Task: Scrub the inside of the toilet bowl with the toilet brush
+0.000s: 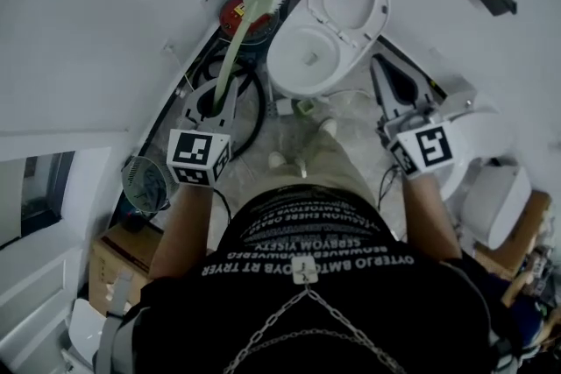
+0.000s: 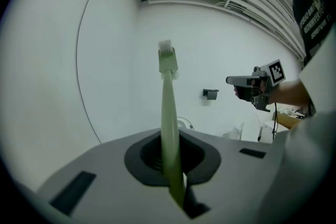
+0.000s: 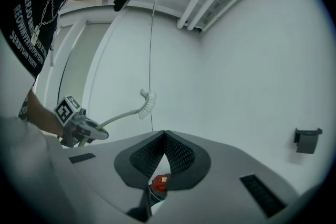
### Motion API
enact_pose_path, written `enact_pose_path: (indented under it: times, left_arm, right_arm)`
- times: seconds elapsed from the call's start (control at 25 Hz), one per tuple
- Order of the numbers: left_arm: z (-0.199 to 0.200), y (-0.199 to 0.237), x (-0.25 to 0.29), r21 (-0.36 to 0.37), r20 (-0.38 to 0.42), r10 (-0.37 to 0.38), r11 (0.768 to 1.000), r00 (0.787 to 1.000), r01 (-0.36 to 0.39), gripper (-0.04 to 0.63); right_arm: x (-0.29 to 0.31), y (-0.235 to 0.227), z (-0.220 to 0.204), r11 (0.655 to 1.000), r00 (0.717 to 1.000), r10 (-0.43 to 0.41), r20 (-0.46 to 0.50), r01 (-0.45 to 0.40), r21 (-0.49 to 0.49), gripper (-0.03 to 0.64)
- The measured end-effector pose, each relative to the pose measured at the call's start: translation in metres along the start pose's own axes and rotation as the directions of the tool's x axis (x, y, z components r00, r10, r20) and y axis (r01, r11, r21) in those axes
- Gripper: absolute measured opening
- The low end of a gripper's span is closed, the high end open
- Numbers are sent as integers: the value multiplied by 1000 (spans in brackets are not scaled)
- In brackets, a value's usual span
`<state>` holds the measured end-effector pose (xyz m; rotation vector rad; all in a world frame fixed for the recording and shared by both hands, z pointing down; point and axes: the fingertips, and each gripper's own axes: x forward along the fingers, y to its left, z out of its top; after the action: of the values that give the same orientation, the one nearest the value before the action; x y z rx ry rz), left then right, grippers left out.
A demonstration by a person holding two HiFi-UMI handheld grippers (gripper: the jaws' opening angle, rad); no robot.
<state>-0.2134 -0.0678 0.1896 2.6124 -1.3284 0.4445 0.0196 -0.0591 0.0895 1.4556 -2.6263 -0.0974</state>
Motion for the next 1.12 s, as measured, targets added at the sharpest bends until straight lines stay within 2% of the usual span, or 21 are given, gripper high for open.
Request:
enact_pose_path:
  times: [0.6,0.84,1.12]
  left_arm:
    - [-56,8,56,-46,-118,38,998,992,-44,2]
    - [-76,1,95,-44,-176,14,999,984,-23,2]
    - [-113,-13,143,-103,-252,-22,995,968,-5,2]
  right_arm:
    - [45,-54,-41,1000,999,-12,29,12,8,3]
    - [66,-79,-68,1000,1000,-9,18,9,20,3]
    - [91,-98,-99,999,999,46,5,-46,28,3]
